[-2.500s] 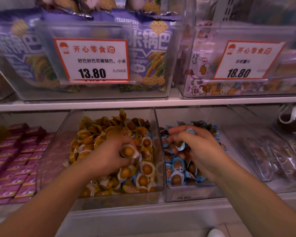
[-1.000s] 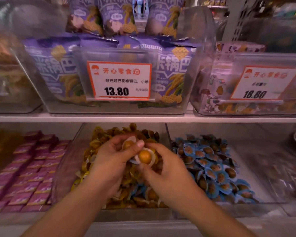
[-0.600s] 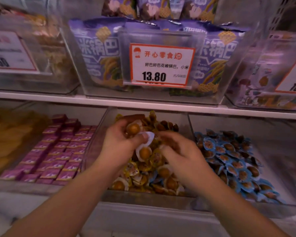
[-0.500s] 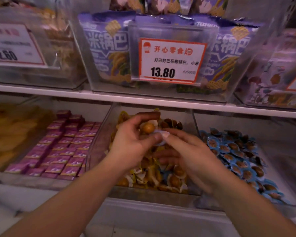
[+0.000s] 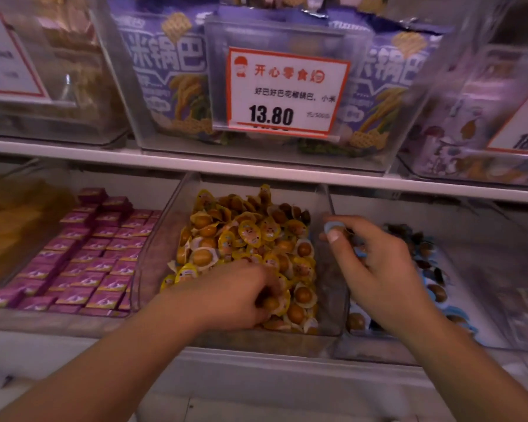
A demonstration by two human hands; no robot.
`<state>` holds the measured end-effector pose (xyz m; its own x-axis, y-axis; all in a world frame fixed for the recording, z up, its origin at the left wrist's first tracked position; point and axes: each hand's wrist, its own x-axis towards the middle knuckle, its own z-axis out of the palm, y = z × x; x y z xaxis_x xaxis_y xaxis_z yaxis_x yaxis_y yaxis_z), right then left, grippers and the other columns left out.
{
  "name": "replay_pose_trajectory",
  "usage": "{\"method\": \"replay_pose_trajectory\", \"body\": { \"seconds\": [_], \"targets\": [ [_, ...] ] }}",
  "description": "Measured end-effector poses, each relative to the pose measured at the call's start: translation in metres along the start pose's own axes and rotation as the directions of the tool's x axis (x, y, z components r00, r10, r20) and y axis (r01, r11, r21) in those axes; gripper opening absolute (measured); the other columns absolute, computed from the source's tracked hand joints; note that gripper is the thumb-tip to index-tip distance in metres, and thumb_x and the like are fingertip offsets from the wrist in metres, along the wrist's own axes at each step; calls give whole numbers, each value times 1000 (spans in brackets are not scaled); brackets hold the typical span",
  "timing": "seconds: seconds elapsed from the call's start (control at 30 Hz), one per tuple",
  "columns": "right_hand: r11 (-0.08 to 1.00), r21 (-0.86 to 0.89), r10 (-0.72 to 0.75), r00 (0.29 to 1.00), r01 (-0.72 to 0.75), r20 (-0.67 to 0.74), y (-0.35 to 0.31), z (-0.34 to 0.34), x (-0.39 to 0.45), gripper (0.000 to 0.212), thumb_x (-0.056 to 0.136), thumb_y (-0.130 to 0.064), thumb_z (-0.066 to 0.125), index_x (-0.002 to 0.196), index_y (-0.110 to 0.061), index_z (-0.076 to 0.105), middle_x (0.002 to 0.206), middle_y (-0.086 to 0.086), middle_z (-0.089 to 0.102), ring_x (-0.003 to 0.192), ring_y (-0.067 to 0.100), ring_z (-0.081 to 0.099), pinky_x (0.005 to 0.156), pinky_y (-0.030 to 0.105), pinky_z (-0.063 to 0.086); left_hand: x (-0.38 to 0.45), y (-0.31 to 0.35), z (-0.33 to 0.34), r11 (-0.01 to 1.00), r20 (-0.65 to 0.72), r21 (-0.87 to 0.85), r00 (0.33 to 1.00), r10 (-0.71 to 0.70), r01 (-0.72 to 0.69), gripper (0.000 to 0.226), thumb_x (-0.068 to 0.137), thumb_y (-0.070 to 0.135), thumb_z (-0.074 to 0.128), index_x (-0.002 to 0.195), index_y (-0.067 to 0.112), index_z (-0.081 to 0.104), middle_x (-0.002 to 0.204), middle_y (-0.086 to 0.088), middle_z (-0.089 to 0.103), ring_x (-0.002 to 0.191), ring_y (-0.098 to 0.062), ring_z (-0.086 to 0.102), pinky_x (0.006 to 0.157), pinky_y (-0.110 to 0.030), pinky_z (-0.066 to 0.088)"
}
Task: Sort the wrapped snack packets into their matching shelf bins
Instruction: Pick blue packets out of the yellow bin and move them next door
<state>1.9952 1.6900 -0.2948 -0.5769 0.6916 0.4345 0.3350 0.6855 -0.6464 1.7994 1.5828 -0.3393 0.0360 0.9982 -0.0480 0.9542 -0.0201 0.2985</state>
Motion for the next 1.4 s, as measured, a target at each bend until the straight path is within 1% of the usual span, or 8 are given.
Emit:
{"method": "replay_pose_trajectory", "body": {
  "seconds": [0.2, 0.37, 0.83, 1.0, 1.1, 1.2, 1.3, 1.4],
  "targets": [
    [999, 34, -33, 999, 32, 25, 8, 5, -7, 27, 98, -39, 51, 120, -32, 64, 108, -14, 60, 105, 1, 56, 87, 23, 49, 20, 3, 9, 954, 220, 298, 971, -97, 27, 73, 78, 68, 59, 141, 42, 34, 141, 7, 51, 125, -26, 42, 106, -43, 38],
    [997, 2, -72, 997, 72, 9, 11, 8, -8, 24, 97, -31, 56, 117, -23, 68, 106, -10, 58, 104, 3, 55, 90, 6, 39, 30, 8, 24, 925, 156, 380, 984, -82, 17, 90, 79, 59, 64, 151, 36, 16, 147, 4, 46, 129, -26, 42, 106, -39, 35],
    [995, 64, -82, 997, 82, -1, 14, 12, -6, 26, 95, -32, 55, 115, -22, 69, 105, -9, 61, 104, 2, 58, 89, 10, 43, 42, 3, 6, 982, 226, -103, 965, -135, 161, 61, 68, 33, 83, 121, 27, 55, 115, 5, 64, 99, -14, 61, 85, -34, 54],
    [995, 79, -57, 998, 56, 6, 14, 8, -3, 27, 96, -37, 53, 117, -27, 67, 108, -14, 63, 106, -1, 57, 89, 16, 46, 32, -13, -26, 742, -87, -663, 976, -201, 94, 28, 71, 19, 88, 95, 20, 74, 93, 2, 75, 89, -11, 70, 78, -21, 53],
    [990, 134, -29, 999, 35, -43, 8, 9, -2, 24, 98, -36, 54, 117, -31, 67, 106, -18, 65, 102, -3, 59, 85, 20, 50, 20, -16, -33, 333, -118, -942, 892, -436, 38, 40, 67, 22, 86, 102, 5, 74, 104, -13, 74, 101, -26, 69, 92, -41, 53],
    [968, 235, -56, 988, 88, -141, -7, 12, -2, 24, 99, -42, 48, 118, -38, 62, 91, -17, 69, 85, 4, 67, 68, 26, 54, 9, -8, -34, 65, -45, -998, 900, -433, -19, 64, 67, 18, 85, 116, -12, 57, 113, -22, 69, 101, -31, 66, 88, -44, 51],
    [908, 404, -46, 985, 111, -168, -29, 22, -2, 20, 99, -43, 46, 114, -44, 60, 89, -12, 71, 80, 9, 70, 65, 23, 55, 0, -1, -35, 63, -102, -995, 903, -417, -83, 47, 76, 12, 79, 115, -8, 61, 123, -28, 63, 116, -37, 62, 99, -45, 50],
    [697, 652, 351, 935, -299, 53, -42, 44, 5, 17, 97, -28, 56, 99, -38, 69, 94, -2, 74, 85, 19, 71, 70, 35, 57, -5, 0, -35, 280, -258, -949, 870, -420, -146, 45, 74, 6, 80, 115, -2, 64, 114, -24, 69, 113, -40, 63, 101, -49, 50]
  ]
}}
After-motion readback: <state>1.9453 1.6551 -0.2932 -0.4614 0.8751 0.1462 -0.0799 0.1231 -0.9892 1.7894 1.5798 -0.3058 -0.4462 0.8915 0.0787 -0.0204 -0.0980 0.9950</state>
